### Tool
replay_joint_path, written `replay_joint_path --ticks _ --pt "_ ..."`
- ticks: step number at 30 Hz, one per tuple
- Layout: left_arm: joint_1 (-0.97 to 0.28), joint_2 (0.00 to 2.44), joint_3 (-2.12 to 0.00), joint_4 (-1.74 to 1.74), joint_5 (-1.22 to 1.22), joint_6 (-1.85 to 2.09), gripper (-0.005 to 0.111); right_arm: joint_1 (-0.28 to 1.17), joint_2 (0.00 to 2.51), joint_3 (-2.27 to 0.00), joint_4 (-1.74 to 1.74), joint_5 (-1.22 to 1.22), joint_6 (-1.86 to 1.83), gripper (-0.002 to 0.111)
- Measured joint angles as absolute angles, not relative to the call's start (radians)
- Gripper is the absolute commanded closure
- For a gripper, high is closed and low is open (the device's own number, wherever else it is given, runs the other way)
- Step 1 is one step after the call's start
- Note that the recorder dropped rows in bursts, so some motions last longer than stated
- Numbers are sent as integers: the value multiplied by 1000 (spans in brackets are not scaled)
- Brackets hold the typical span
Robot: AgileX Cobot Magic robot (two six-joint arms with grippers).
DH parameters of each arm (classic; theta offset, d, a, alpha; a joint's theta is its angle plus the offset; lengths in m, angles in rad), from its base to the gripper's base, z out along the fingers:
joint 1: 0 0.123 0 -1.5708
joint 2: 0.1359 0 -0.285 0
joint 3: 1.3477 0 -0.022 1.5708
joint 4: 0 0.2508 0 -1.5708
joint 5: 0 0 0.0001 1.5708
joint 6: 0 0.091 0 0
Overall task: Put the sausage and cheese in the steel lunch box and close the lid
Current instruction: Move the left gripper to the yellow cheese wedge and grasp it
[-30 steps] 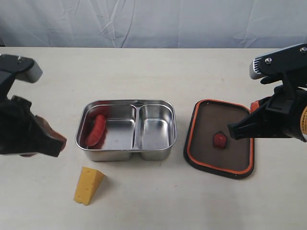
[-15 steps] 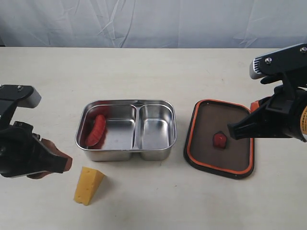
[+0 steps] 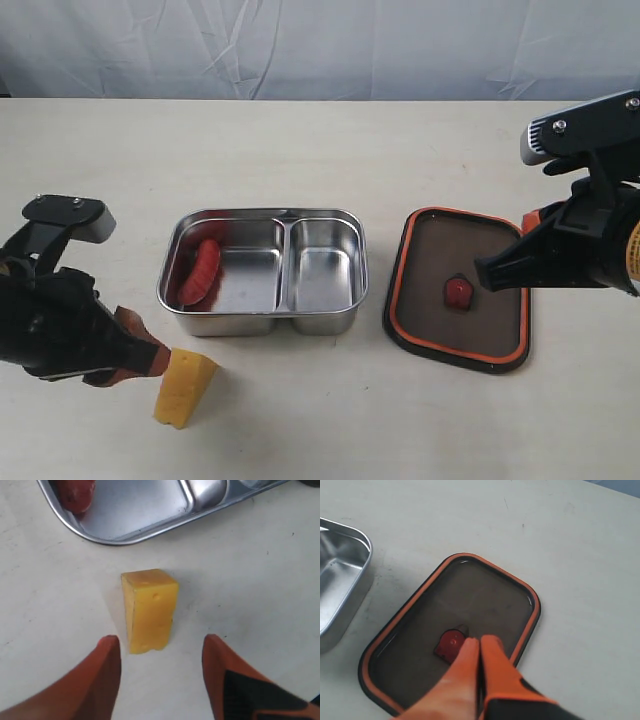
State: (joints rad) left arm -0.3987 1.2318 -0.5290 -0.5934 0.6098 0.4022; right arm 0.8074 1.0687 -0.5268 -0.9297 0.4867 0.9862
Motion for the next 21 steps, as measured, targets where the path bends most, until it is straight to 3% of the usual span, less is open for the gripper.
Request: replay_joint_path --ticks 8,13,21 --pt "-417 1319 -527 -691 619 543 56 807 1069 -527 -930 487 986 108" --pt "-453 1327 -527 -725 669 681 44 807 1069 -527 -930 487 986 108" --pt "-456 1327 -527 -795 610 707 43 807 1069 -527 -930 487 986 108"
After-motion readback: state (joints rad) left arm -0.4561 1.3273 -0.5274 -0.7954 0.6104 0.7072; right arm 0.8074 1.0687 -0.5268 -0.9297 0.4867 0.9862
